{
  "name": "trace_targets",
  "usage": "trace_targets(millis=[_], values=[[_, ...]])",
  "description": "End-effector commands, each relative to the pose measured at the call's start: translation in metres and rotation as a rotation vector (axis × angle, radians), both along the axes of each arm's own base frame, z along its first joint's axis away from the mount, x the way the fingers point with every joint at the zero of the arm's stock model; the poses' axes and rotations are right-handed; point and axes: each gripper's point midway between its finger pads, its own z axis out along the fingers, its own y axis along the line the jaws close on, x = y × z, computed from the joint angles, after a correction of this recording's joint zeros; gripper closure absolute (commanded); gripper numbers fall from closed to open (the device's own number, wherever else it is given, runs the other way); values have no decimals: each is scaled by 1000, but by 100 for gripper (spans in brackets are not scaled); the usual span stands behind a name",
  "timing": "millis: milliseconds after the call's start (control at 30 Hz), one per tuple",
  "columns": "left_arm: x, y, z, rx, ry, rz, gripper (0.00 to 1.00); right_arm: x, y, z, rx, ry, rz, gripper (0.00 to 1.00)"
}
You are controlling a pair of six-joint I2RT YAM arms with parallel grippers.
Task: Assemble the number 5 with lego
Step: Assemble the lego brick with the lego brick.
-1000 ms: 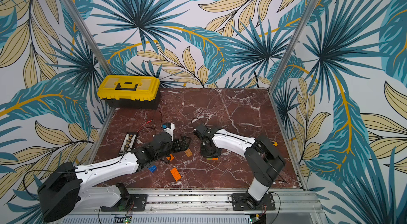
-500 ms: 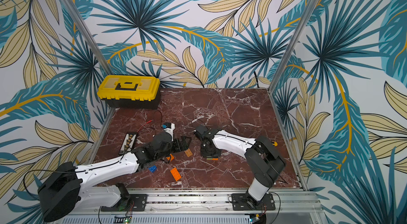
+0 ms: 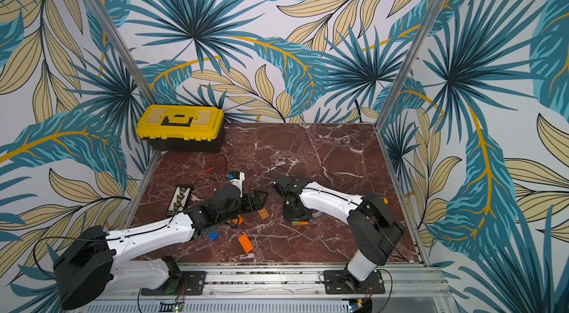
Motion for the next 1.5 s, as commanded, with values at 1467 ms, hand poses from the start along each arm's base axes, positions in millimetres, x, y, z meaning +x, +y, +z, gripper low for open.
trace_targets(millis=[1467], values=[[2, -6, 4, 7, 6, -25, 0, 7, 23, -14, 90, 8, 25, 61]])
